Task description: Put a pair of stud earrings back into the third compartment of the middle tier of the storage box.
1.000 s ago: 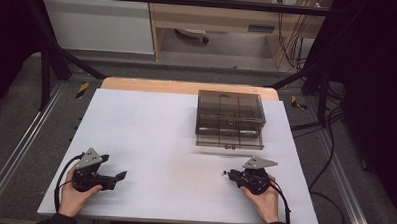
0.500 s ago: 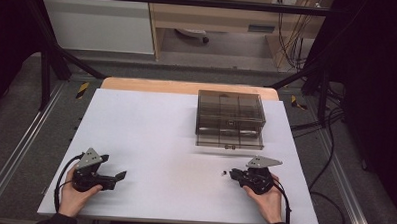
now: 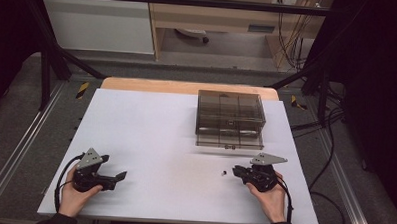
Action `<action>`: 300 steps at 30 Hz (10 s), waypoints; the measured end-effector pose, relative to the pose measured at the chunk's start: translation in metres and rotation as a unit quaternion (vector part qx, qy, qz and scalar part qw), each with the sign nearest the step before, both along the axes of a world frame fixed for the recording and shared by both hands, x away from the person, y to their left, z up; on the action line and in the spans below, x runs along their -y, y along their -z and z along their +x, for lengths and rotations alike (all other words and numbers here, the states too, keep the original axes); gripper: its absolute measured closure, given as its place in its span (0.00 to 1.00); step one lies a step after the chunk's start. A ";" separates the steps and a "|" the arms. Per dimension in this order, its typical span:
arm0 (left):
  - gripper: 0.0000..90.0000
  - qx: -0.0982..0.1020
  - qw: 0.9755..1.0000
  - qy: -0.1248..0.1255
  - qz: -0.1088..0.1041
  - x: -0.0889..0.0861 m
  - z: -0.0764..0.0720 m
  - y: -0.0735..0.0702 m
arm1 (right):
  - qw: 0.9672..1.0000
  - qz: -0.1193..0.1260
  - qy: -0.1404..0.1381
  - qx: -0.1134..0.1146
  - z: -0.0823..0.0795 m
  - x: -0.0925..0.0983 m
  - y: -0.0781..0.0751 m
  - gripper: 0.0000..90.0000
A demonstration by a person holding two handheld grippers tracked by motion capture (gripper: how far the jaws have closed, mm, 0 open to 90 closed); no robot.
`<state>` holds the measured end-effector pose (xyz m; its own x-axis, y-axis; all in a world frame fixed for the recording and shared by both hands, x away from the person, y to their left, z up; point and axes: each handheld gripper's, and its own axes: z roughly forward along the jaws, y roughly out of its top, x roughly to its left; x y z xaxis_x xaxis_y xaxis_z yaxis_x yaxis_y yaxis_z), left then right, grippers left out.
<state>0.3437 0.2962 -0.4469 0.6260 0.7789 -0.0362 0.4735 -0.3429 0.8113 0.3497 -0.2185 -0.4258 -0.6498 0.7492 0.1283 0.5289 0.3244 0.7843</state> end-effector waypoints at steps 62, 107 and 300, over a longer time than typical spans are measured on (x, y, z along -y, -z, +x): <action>0.07 -0.001 1.000 -0.001 0.001 0.000 0.000 0.000 | 0.995 -0.013 0.099 0.017 0.085 0.025 -0.032 0.91; 0.07 0.000 1.000 -0.001 0.002 0.001 0.000 0.000 | 0.993 0.005 0.106 0.050 0.030 0.021 -0.039 0.04; 0.07 -0.004 1.000 -0.001 0.003 0.002 0.001 0.002 | 0.994 -0.006 0.111 0.017 0.075 0.022 -0.046 0.83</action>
